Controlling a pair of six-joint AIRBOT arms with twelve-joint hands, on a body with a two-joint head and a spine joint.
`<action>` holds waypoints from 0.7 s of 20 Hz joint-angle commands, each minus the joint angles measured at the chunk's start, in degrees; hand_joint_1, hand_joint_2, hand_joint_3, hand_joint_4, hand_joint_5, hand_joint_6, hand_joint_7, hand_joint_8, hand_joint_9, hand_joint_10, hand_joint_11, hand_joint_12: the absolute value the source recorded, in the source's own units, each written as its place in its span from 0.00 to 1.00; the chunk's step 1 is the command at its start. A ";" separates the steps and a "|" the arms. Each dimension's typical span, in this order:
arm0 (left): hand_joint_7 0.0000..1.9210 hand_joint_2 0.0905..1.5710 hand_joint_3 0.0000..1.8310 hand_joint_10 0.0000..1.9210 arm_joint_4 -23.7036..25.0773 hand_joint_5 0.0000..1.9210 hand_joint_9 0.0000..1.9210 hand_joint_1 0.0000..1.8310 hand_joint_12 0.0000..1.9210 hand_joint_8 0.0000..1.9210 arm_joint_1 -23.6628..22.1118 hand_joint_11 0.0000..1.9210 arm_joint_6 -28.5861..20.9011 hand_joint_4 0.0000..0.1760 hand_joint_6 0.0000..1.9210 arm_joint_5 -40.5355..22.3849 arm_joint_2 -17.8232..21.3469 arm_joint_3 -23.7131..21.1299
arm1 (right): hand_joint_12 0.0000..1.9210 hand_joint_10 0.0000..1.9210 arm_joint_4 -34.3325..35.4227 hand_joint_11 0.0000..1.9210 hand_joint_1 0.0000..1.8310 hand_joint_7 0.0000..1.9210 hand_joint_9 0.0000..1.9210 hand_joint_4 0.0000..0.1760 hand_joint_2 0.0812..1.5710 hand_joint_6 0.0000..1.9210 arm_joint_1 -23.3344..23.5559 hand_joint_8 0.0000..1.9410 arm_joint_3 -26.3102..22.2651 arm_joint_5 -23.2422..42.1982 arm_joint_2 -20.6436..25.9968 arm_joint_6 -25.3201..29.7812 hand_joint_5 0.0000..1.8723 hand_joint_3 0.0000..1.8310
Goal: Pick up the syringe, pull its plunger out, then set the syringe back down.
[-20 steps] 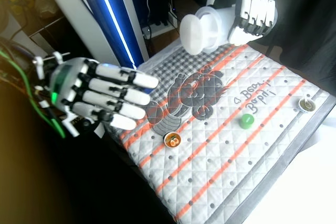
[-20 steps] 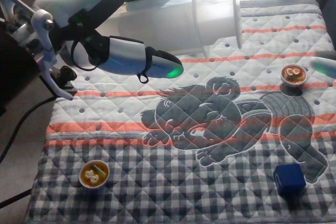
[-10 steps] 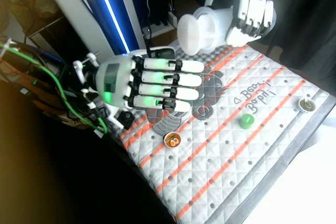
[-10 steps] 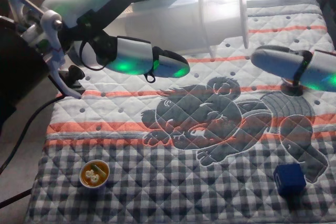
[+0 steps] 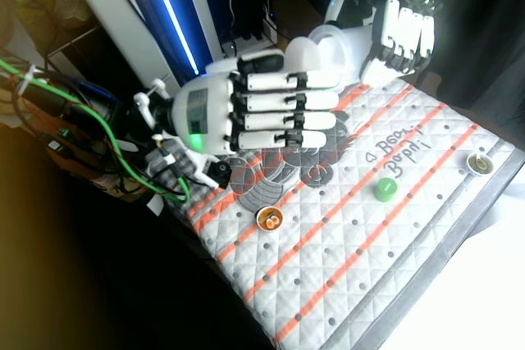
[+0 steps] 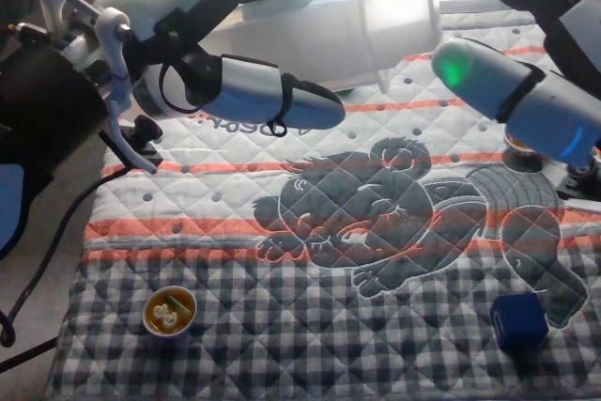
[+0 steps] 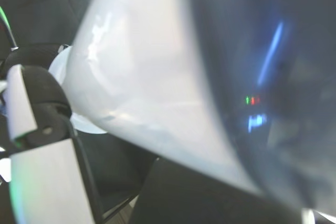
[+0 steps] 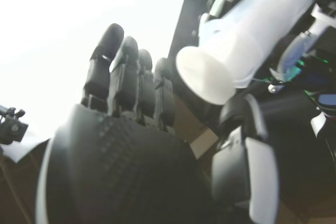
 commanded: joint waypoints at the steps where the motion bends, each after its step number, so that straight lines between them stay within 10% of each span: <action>1: 0.47 0.73 0.00 0.67 1.70 0.44 0.42 0.67 0.90 0.67 -1.19 0.33 -0.68 0.00 0.56 7.43 -0.35 0.23 | 0.68 0.04 -1.14 0.00 0.22 0.16 0.20 0.00 0.81 0.00 1.11 0.01 0.36 5.79 -0.40 0.44 0.10 0.01; 4: 0.47 0.73 0.00 0.75 1.56 0.41 0.41 0.74 0.90 0.64 -1.31 0.33 -0.68 0.00 0.58 6.71 -1.31 1.03 | 0.32 0.01 -1.60 0.00 0.06 0.09 0.09 0.00 0.85 0.00 1.52 0.00 0.83 5.57 -0.92 1.07 0.05 0.01; 8: 0.46 0.73 0.00 0.73 1.22 0.42 0.40 0.74 0.85 0.59 -1.39 0.28 -0.70 0.00 0.64 6.70 -1.53 1.26 | 0.44 0.00 -2.29 0.00 0.27 0.07 0.10 0.04 0.79 0.00 1.86 0.00 1.82 4.00 -1.83 2.96 0.04 0.00; 11: 0.45 0.76 0.00 0.54 1.22 0.37 0.39 0.65 0.85 0.66 -1.39 0.23 -0.71 0.00 0.68 6.74 -1.61 1.29 | 0.65 0.02 -3.29 0.00 0.36 0.06 0.12 0.16 0.67 0.01 2.50 0.00 2.40 2.80 -2.46 3.59 0.11 0.00; 14: 0.42 0.79 0.00 0.48 1.23 0.33 0.37 0.63 0.83 0.71 -1.42 0.23 -0.71 0.00 0.72 6.88 -1.77 1.28 | 0.62 0.01 -3.86 0.00 0.43 0.08 0.11 0.07 0.65 0.01 2.90 0.00 2.72 2.15 -2.81 3.59 0.14 0.00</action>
